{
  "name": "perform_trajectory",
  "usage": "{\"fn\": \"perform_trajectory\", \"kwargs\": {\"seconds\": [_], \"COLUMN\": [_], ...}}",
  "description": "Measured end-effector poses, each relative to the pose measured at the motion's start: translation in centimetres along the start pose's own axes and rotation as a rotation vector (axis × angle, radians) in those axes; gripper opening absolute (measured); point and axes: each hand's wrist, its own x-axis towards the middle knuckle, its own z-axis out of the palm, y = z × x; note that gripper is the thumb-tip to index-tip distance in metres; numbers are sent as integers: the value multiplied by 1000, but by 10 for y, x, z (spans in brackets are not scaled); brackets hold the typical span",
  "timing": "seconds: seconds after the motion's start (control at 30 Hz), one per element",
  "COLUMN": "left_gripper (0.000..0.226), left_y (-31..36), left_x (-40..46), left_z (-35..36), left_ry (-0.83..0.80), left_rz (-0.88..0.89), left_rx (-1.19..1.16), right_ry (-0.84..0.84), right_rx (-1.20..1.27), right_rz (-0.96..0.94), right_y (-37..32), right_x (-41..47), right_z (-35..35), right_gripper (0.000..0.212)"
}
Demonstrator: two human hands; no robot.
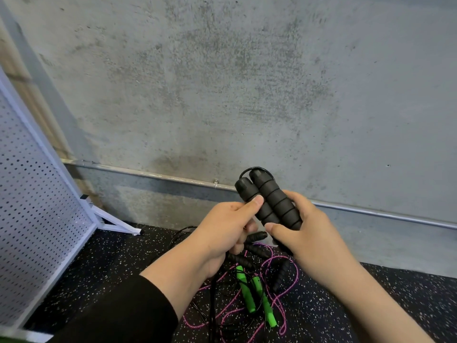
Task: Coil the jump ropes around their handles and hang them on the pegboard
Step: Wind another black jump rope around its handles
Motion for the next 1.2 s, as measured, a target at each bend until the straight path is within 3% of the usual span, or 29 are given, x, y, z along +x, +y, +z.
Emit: {"fn": "perform_trajectory", "kwargs": {"seconds": [0.13,0.33,0.47,0.6,0.77,1.0,1.1,1.2], "left_gripper": [40,55,58,54,52,42,35,41], "left_y": [3,7,6,6,7,9,11,13], "left_x": [-1,-4,-5,-4,-5,-8,-7,-10], "left_z": [-1,-5,-8,-13,-14,-4,-3,1], "left_ry": [-5,-34,3,67,82,94,71,-11], "left_rz": [-84,-169,-198,-170,-129,-95,-86,-72], "left_rx": [-11,-94,-187,-206,-216,-238,-174,-154], "right_ry": [67,103,41,-75,-95,-103,-103,-150], "right_rx": [-236,-478,-602,-511,-111,-110,-47,-49], "right_rz": [-56,-200,-277,-309,-237,-221,-92,11], "right_y": [5,2,1,0,-4,-8,-8,-8], "right_x": [-2,-12,-11,-12,-10,-9,-8,-6], "right_z": [7,17,25,30,24,20,11,-2], "right_gripper": [79,85,90,87,50,47,62,105]}}
